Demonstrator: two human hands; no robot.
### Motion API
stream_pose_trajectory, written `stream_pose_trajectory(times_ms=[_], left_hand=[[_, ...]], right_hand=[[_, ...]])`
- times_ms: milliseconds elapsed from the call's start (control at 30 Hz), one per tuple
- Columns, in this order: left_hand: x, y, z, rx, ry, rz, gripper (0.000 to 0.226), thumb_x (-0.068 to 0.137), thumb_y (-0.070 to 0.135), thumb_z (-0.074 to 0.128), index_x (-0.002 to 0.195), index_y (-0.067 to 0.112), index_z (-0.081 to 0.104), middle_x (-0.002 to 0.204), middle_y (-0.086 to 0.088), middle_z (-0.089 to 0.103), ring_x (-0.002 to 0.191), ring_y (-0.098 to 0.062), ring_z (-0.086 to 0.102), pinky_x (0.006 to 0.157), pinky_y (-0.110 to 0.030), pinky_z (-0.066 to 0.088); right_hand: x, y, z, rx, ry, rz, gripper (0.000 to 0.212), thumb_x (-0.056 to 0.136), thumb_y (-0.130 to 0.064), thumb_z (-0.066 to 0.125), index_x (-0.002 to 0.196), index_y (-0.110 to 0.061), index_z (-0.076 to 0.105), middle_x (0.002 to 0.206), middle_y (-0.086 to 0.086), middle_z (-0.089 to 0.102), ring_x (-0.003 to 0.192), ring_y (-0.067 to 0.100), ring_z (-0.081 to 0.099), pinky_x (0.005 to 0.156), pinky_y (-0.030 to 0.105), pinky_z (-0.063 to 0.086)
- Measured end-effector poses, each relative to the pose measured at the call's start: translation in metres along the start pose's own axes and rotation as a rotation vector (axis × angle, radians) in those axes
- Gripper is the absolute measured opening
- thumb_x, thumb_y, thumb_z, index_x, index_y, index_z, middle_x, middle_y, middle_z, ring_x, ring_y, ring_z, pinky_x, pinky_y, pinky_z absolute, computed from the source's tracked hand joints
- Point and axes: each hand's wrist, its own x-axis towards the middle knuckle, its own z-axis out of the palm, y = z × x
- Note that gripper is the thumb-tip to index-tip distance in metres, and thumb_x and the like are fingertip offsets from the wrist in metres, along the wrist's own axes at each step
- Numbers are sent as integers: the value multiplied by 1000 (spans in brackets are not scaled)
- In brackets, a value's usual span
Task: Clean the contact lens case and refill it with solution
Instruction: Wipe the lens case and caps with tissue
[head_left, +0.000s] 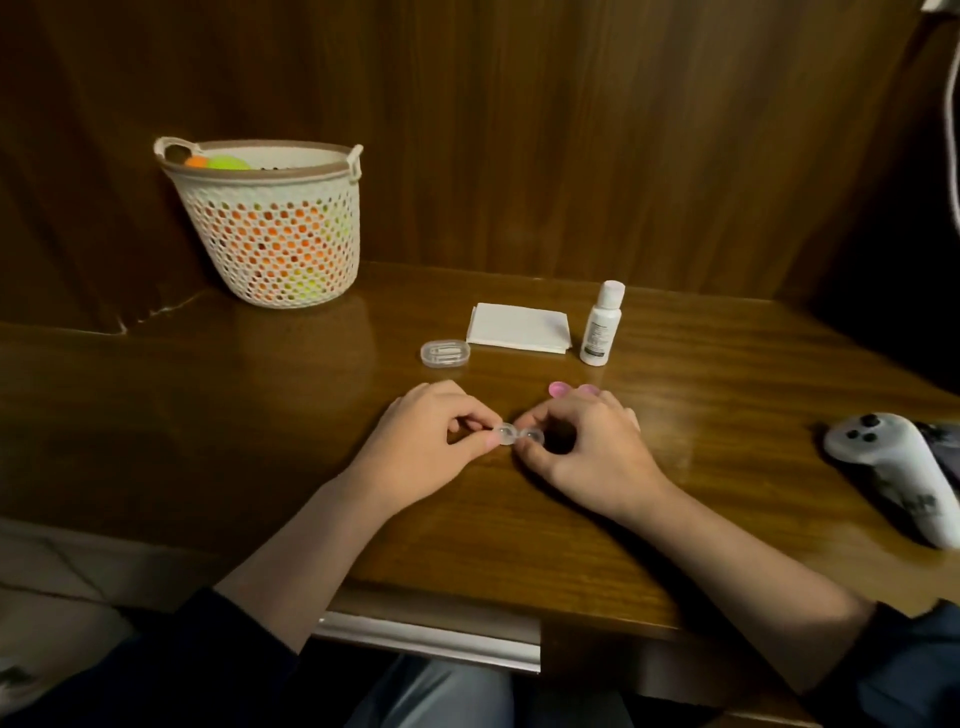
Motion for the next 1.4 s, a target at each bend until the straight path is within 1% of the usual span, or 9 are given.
stream_pose_trajectory(times_ms=[167,300,533,600,667,867,1100,1267,1400], left_hand=[[-5,6,-5,-79,73,-55,5,97,45,71,102,46,72,107,25,63,96,-2,63,77,-21,54],[-2,9,-16,-149,253,-91,18,101,47,64,86,38,60,88,17,61,77,-6,60,62,-17,42],[44,16,-36,-106,332,-90,34,113,39,44,90,27,67,91,9,67,85,-12,66,66,-20,45],[64,7,-35,-151,333,-175,23,114,20,44,114,25,67,109,6,71,98,-13,69,69,-16,50],[82,-3,-34,-206,288,-235,40,107,0,49,136,27,56,127,3,68,112,-16,67,77,-18,55],[129,-31,-25,-251,178,-266,63,102,-10,46,150,31,44,135,3,67,123,-17,63,87,-27,59],[142,-51,-21,-216,68,-283,57,105,-2,39,147,35,46,124,10,74,129,-15,59,100,-44,58],[142,-50,-18,-235,67,-293,56,106,0,42,148,36,45,123,11,74,93,-9,70,61,-28,56],[141,-50,-18,-238,78,-302,54,105,1,43,146,36,47,120,13,75,55,-6,55,41,-14,37]], right_hand=[[-1,-5,-5,-32,44,1,32,88,-65,67,116,-49,70,116,-31,57,119,3,48,102,38,35],[14,-9,-12,158,268,-3,16,91,-55,74,95,-41,67,95,-23,69,93,-5,63,75,15,52],[71,-26,-22,43,223,-7,18,105,-35,68,93,-23,75,81,-15,71,60,0,66,61,24,54],[93,-28,-24,-13,157,-22,8,104,-21,69,98,-23,75,93,-11,74,67,-4,67,64,19,53],[117,-30,-24,-77,87,-23,10,102,-18,71,110,-21,76,109,-5,77,90,3,69,80,24,57],[173,-34,-12,-238,-180,-18,33,98,-29,78,130,-21,72,132,3,71,120,22,67,98,36,60],[193,-11,-3,-265,-180,-23,24,90,-34,86,112,-24,82,114,-1,77,102,16,70,92,36,61],[192,-3,-2,-229,-136,-36,10,93,-27,84,103,-25,85,105,-5,79,97,13,70,92,36,62],[190,1,-1,-179,-117,-7,8,93,-24,84,101,-24,86,105,-3,80,99,16,71,95,38,62]])
